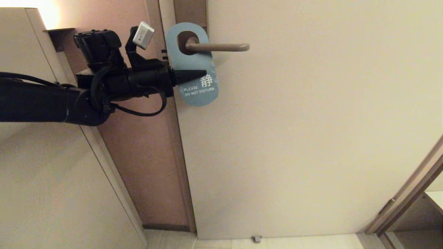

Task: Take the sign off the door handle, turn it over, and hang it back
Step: Take down the sign

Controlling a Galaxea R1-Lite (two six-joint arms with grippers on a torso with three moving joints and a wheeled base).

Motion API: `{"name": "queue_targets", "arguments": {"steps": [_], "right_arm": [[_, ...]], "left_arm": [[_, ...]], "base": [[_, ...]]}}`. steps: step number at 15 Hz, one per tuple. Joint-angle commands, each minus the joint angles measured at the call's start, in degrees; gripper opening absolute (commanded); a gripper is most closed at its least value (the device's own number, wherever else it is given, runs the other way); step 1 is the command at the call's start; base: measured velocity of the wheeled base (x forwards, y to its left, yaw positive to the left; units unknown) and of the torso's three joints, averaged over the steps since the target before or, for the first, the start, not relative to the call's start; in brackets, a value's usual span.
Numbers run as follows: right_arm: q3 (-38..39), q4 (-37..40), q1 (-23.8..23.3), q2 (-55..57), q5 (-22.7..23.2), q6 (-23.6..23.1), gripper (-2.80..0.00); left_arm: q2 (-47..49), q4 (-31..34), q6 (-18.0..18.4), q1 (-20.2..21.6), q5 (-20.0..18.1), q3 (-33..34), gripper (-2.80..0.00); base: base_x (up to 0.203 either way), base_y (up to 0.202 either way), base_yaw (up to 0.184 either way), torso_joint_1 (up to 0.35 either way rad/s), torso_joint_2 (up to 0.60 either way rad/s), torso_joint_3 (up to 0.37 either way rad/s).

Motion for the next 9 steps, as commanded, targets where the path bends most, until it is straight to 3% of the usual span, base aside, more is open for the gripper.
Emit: {"name": "queue_targets", "arguments": {"steps": [1, 5, 9], "right_arm": [[0.0, 0.02, 0.0, 0.05, 0.01, -0.03, -2.8], [0.0, 0.02, 0.0, 0.05, 0.01, -0.03, -2.8], [0.0, 0.02, 0.0, 0.05, 0.01, -0.03, -2.8]], "left_arm": [[-1.09, 0.27, 0.77, -0.07, -0.17, 0.9, -2.8], [-2.64, 2.37, 3.22, -2.35, 6.27, 2.99, -2.8], [-3.55, 3.18, 3.54, -3.62, 8.78, 3.11, -2.8]], "base": [[0.0, 0.0, 0.0, 0.0, 0.0, 0.0], [0.0, 0.0, 0.0, 0.0, 0.0, 0.0], [0.0, 0.0, 0.0, 0.0, 0.0, 0.0]]}}
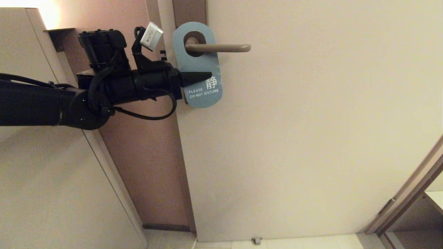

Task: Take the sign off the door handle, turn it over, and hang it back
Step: Take down the sign

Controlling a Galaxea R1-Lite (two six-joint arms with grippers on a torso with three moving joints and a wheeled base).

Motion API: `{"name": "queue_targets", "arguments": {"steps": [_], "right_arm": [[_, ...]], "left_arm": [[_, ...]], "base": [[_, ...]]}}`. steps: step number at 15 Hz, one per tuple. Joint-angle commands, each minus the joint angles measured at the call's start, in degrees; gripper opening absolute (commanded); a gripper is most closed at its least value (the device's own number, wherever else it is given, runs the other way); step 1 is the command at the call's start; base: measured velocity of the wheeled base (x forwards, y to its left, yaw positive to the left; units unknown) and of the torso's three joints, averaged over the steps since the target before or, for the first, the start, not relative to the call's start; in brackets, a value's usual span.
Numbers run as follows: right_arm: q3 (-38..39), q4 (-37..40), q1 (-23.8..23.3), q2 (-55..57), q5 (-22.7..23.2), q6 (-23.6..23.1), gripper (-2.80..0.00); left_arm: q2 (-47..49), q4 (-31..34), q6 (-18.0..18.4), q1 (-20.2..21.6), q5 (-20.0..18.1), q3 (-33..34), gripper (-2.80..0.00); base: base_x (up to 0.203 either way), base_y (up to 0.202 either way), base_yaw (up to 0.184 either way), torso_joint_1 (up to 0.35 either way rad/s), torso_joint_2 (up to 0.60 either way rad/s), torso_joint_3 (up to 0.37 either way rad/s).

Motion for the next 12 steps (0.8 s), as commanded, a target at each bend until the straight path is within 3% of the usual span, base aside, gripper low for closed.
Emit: {"name": "queue_targets", "arguments": {"steps": [1, 12], "right_arm": [[0.0, 0.02, 0.0, 0.05, -0.01, -0.03, -2.8], [0.0, 0.02, 0.0, 0.05, -0.01, -0.03, -2.8]], "left_arm": [[-0.74, 0.27, 0.05, -0.78, 0.74, 0.14, -2.8], [-5.38, 1.09, 2.15, -5.13, 10.99, 5.35, -2.8]], "base": [[0.0, 0.0, 0.0, 0.0, 0.0, 0.0], [0.0, 0.0, 0.0, 0.0, 0.0, 0.0]]}}
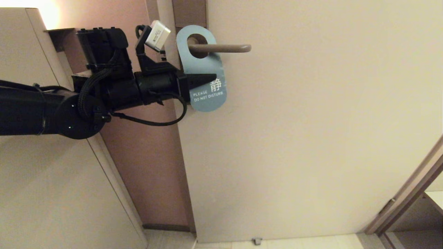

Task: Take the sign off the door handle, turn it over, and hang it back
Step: Take down the sign

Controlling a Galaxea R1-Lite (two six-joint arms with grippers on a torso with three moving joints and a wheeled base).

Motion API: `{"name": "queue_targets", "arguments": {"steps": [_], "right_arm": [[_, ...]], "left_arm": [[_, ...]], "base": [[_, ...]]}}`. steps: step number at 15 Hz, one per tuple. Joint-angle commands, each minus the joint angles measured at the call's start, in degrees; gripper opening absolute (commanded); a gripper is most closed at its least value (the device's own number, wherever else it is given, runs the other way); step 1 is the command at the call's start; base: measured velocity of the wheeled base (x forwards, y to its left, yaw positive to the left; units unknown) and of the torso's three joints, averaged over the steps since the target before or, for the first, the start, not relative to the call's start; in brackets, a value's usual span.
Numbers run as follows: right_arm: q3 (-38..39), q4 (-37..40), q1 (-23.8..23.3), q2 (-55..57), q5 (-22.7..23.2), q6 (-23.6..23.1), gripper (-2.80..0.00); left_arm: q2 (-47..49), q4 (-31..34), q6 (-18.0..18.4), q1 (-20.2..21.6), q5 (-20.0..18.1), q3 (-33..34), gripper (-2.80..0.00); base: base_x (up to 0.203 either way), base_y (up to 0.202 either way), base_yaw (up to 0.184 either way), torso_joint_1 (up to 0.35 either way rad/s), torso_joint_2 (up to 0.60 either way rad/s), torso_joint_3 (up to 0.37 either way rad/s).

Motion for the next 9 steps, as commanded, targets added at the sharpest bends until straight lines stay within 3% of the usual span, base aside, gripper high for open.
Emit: {"name": "queue_targets", "arguments": {"steps": [1, 9], "right_arm": [[0.0, 0.0, 0.0, 0.05, 0.01, -0.03, -2.8], [0.0, 0.0, 0.0, 0.05, 0.01, -0.03, -2.8]], "left_arm": [[-0.56, -0.27, 0.01, -1.24, 1.35, 0.0, -2.8], [-0.83, 0.99, 1.26, -5.93, 8.19, 0.08, -2.8]], "base": [[0.0, 0.0, 0.0, 0.0, 0.0, 0.0], [0.0, 0.0, 0.0, 0.0, 0.0, 0.0]]}}
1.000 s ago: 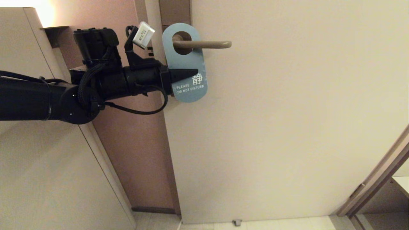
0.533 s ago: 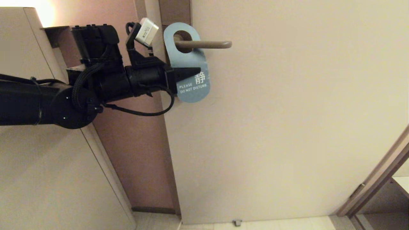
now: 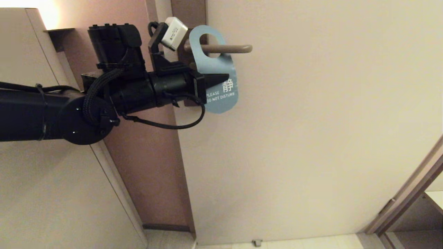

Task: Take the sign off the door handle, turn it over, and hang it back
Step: Take down the sign

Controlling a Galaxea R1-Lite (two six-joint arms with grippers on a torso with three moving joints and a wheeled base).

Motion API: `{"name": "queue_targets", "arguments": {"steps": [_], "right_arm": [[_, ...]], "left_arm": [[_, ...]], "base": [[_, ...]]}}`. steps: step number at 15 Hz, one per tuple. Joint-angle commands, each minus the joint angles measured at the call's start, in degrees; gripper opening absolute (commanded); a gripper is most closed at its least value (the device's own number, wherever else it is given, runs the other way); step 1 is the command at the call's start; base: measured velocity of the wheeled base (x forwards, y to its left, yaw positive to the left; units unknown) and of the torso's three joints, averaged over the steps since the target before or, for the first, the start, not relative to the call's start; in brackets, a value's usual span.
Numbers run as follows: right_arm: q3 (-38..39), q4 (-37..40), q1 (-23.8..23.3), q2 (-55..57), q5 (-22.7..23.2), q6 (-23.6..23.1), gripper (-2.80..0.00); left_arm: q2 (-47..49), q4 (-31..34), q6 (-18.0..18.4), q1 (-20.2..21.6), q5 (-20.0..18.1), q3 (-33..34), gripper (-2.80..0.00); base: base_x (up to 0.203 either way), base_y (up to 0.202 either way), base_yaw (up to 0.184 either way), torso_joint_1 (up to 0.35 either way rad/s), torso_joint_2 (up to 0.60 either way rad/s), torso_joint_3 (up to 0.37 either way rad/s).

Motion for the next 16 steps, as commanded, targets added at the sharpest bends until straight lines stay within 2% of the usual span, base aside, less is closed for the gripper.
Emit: {"name": "queue_targets", "arguments": {"steps": [1, 7, 16], "right_arm": [[0.0, 0.02, 0.0, 0.05, 0.04, -0.03, -2.8], [0.0, 0.02, 0.0, 0.05, 0.04, -0.03, -2.8], [0.0, 0.02, 0.0, 0.05, 0.04, -0.03, -2.8]], "left_arm": [[0.21, -0.17, 0.08, -0.19, 0.33, 0.18, -2.8], [-0.07, 1.94, 3.46, -0.5, 0.78, 1.78, -2.8], [-0.05, 2.09, 4.27, -4.9, 9.64, 1.58, -2.8]], "base": [[0.0, 0.0, 0.0, 0.0, 0.0, 0.0], [0.0, 0.0, 0.0, 0.0, 0.0, 0.0], [0.0, 0.0, 0.0, 0.0, 0.0, 0.0]]}}
